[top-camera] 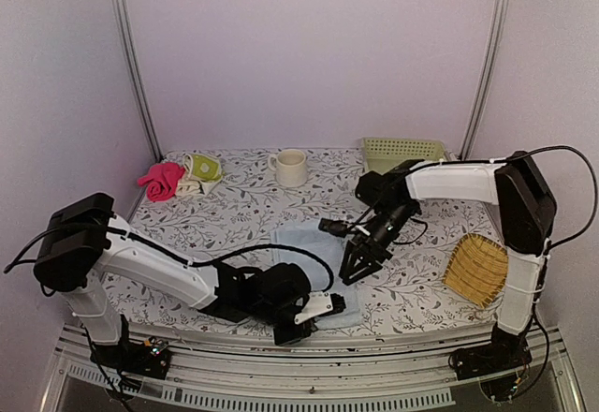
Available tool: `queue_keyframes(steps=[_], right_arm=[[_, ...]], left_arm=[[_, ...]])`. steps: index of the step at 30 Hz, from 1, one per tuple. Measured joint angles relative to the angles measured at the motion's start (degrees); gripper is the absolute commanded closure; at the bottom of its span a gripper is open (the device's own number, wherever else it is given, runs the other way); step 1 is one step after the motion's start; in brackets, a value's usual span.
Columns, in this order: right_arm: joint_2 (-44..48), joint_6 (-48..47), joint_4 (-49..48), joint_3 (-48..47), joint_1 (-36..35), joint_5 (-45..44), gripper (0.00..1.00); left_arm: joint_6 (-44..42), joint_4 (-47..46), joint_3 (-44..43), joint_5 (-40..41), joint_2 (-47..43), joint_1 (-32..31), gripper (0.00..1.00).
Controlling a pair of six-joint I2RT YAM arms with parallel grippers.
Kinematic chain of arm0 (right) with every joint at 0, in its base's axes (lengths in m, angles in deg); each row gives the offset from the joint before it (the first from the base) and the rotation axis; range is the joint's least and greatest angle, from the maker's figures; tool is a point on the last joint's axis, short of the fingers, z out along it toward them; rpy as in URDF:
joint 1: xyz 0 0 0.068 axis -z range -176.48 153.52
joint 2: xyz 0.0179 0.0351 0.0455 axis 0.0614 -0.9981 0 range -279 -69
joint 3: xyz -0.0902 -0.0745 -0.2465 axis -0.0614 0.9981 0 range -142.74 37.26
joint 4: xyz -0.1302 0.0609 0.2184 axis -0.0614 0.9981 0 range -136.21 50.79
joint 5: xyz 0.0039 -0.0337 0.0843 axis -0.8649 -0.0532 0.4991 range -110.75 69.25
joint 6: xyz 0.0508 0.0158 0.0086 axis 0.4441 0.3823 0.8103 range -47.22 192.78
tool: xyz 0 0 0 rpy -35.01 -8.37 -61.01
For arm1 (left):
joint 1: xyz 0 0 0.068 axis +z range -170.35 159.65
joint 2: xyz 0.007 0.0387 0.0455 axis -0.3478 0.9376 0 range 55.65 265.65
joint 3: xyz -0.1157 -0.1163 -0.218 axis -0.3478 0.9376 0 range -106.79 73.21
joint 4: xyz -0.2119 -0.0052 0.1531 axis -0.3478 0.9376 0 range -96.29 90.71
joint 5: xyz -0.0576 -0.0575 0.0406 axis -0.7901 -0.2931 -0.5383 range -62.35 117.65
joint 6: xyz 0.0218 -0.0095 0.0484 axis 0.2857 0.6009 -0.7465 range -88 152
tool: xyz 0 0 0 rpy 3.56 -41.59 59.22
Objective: Roll the towels
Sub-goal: Roll the towel at the center of the board.
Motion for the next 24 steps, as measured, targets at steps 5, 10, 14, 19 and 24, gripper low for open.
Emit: queue_keyframes(steps=[5,10,14,19,24], right_arm=[[12.8,0.8,-2.4,-0.5,6.1,-1.9,0.65],[25.6,3.2,-10.0,7.6,6.1,-5.2,0.71],[31.4,3.8,-16.2,15.8,3.2,-10.3,0.71],[32.1,3.6,-24.0,25.4,-7.5,-22.0,0.63],[28.9,3.4,-29.2,26.9,-17.4,-32.0,0.59]], left_arm=[[7.2,2.0,-1.5,-10.6,0.9,4.2,1.0],[14.6,1.0,-1.9,-22.9,3.0,10.0,1.0],[18.6,1.7,-4.8,-30.9,6.3,12.6,1.0],[23.4,1.6,-5.9,-36.6,8.3,14.5,0.99],[27.1,1.4,-5.7,-39.9,9.0,16.1,1.0]])
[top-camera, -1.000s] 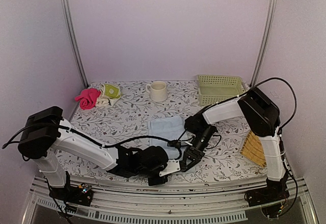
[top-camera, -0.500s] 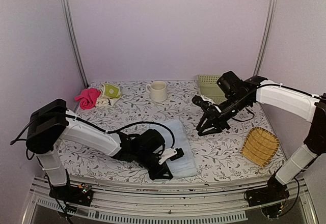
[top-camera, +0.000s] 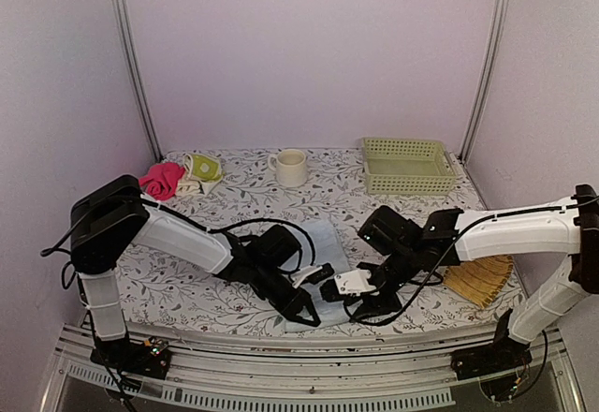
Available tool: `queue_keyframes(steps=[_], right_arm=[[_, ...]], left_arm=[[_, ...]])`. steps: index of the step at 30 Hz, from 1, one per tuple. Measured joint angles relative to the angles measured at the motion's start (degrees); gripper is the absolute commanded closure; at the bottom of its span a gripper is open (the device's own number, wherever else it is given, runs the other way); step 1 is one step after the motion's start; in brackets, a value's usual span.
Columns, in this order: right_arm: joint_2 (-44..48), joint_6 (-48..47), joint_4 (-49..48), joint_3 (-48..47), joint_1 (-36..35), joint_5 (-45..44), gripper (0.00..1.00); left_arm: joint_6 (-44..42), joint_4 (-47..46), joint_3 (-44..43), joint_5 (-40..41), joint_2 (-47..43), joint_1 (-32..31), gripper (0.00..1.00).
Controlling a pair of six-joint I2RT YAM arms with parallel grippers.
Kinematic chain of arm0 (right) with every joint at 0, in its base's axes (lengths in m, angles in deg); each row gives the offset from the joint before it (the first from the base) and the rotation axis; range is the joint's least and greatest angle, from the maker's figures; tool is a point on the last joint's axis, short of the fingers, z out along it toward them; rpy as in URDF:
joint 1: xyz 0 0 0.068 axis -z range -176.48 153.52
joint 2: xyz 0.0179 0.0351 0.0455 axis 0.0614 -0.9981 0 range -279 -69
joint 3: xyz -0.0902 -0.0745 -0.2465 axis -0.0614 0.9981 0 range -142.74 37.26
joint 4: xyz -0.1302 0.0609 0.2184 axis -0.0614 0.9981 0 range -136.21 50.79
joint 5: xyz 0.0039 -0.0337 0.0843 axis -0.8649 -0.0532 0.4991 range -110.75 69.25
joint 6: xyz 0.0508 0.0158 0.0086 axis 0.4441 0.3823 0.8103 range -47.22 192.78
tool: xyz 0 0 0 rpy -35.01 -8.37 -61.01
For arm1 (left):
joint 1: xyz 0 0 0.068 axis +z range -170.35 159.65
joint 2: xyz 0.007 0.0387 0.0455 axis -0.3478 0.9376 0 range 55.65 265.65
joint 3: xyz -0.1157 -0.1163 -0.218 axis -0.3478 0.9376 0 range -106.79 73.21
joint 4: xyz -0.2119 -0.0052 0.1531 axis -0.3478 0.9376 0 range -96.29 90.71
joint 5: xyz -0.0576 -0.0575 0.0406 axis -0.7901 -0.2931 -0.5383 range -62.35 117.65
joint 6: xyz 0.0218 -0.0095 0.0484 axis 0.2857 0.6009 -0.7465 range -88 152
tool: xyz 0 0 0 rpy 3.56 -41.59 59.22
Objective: Roll the towels
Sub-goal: Roll the towel at the center of the board.
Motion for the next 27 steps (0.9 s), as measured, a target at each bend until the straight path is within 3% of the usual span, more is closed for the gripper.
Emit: queue_keyframes(steps=[11,15,17,19,22,27], right_arm=[[-10.1,-0.1,-8.2,0.0,-5.4,-10.3,0.61],[-12.6,0.2,-10.4,0.0,-5.6,-12.1,0.71],[-13.3,0.5,-11.3,0.0,-5.6,-13.0,0.87],[-13.4,0.6,-12.0,0.0,-5.6,-13.2,0.94],[-13.4,0.7,-11.7,-0.2,-5.6,-12.0,0.96],[-14.1,0.5,-8.1,-1.4,-5.4,-5.8,0.97]], left_arm=[[2.4,-1.6,0.0,-2.8,1.7,1.0,1.0],[2.6,-1.9,0.0,-3.8,1.9,1.2,0.99],[2.6,-1.9,0.0,-3.9,1.9,1.3,0.95],[2.5,-1.8,0.0,-3.9,1.9,1.4,0.83],[1.7,-1.7,0.1,-3.5,1.6,1.6,0.72],[-0.5,-1.5,5.2,4.4,-6.6,1.7,0.68]])
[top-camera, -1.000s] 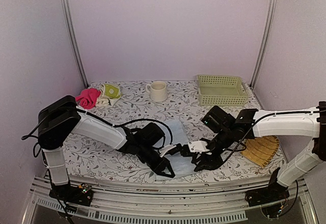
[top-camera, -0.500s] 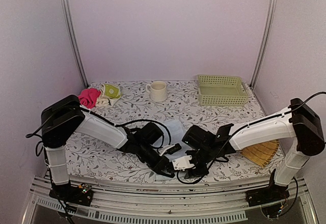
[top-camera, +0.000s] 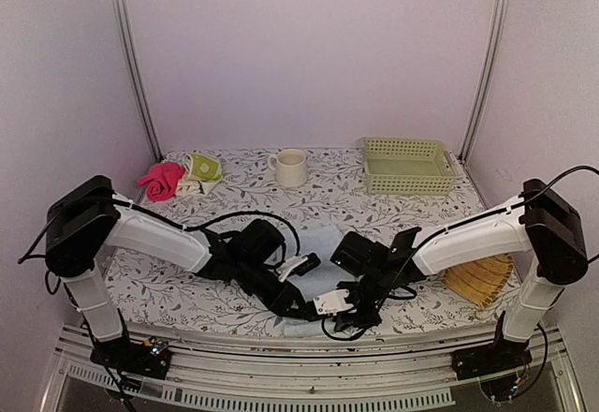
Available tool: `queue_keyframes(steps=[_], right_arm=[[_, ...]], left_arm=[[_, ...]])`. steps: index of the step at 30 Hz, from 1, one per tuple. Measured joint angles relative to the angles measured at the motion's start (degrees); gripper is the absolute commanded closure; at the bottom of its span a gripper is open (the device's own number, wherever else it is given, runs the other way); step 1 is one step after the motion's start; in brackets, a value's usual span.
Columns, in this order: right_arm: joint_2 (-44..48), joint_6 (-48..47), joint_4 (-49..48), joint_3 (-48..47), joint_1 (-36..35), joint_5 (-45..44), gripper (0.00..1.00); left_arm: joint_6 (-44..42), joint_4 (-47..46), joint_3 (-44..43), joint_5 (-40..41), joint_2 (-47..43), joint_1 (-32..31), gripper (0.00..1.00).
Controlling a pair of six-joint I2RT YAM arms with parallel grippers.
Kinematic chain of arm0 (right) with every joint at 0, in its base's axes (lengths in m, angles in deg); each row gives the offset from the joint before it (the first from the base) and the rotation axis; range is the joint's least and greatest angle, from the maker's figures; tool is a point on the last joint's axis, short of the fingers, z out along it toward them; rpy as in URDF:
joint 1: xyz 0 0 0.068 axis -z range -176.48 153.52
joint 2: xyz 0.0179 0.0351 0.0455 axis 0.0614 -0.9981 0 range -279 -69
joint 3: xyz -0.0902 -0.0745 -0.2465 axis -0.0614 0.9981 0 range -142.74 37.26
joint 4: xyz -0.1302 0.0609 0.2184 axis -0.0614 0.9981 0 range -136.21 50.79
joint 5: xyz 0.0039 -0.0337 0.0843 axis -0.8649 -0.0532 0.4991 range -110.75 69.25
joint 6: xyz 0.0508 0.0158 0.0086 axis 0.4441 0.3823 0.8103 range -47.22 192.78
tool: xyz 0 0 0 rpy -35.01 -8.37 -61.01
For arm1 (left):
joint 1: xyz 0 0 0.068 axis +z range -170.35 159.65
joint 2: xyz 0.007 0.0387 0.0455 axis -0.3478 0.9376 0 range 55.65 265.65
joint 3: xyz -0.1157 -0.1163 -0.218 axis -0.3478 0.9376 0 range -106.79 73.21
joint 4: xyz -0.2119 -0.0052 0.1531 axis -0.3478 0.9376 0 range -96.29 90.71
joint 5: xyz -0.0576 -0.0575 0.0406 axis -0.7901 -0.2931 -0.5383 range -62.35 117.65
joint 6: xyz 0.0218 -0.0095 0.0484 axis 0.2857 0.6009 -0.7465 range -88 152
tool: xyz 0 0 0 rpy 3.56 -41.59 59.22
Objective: Roll the towels
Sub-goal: Roll the towel at the center of the board.
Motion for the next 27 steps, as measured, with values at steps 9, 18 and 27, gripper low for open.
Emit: queue_keyframes(steps=[9,18,27], right_arm=[[-11.3,0.0,13.7,-11.1,7.1,18.8,0.97],[-26.4,-1.5,30.4,-24.0,13.9,35.6,0.97],[-28.2,-2.6,33.5,-24.7,14.8,38.7,0.96]], left_arm=[[-3.8,-6.1,18.6,26.7,-27.2,-8.6,0.68],[-14.7,-6.3,18.4,46.6,-28.9,-23.1,0.71],[-25.9,-5.4,6.8,53.0,-11.2,-26.7,0.63]])
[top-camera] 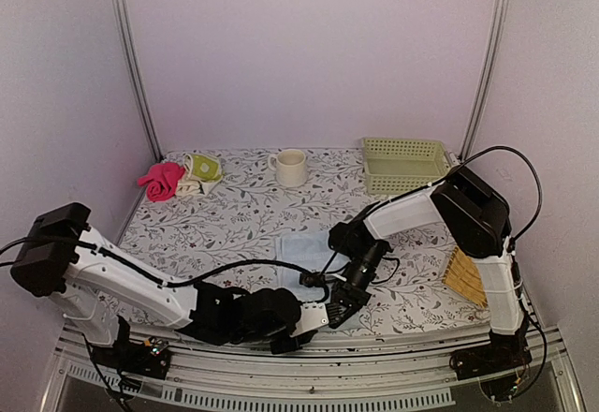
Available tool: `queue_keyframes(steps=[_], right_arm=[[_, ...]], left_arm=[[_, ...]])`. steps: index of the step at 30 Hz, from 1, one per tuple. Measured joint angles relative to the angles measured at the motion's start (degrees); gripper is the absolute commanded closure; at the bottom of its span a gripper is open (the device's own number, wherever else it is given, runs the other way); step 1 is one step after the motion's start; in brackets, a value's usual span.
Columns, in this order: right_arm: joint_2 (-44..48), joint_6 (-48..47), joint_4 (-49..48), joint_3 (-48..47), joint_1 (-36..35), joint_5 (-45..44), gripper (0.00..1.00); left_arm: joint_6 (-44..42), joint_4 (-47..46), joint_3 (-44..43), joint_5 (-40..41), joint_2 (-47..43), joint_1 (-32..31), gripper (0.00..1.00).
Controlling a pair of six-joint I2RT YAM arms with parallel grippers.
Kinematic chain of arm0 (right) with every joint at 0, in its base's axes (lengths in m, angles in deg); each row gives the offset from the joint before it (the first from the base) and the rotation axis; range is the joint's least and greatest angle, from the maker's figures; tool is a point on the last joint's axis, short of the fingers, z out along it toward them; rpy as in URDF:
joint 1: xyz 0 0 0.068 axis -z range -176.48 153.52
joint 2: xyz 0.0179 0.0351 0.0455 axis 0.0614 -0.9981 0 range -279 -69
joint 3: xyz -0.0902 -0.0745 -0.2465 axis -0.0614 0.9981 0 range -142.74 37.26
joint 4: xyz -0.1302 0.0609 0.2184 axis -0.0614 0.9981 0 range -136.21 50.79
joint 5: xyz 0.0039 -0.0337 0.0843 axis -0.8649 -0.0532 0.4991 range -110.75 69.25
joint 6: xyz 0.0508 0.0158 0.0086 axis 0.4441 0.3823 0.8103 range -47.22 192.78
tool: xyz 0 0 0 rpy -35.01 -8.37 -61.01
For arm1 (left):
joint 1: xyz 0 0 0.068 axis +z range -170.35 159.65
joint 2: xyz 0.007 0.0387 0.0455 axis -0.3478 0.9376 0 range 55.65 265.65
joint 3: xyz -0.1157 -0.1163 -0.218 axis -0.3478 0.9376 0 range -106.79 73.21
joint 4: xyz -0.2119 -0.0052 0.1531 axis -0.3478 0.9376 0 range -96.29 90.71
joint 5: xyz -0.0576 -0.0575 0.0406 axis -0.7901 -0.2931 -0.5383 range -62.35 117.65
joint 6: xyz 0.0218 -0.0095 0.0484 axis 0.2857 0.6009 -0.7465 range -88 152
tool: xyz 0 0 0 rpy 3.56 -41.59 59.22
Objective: Roll the towels
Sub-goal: Roll the towel at the center of the board.
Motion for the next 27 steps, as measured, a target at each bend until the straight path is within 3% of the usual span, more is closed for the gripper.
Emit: queue_keyframes(steps=[6,13,15,17,20,27], right_arm=[[-0.2,0.0,0.1,0.0,0.1,0.3,0.96],[-0.7,0.0,0.7,-0.4,0.2,0.9,0.96],[-0.8,-0.1,1.1,-0.4,0.2,0.9,0.91],[-0.8,-0.2,1.6,-0.5,0.3,0.9,0.78],[-0.7,-2.7,4.6,-1.6,0.5,1.4,0.68],[3.6,-5.2,7.9,-4.5,4.8,0.6,0.65]], left_arm=[[-5.6,1.0,-3.5,1.0,6.9,0.0,0.67],[-8.0,1.9,-4.7,1.2,9.0,0.0,0.83],[-8.2,2.1,-5.2,1.6,9.8,0.0,0.89],[-8.2,2.2,-5.7,2.1,10.5,0.0,0.94],[-8.5,2.3,-6.4,2.4,11.0,-0.1,0.99],[-8.1,3.2,-6.7,1.2,10.9,0.0,1.0]])
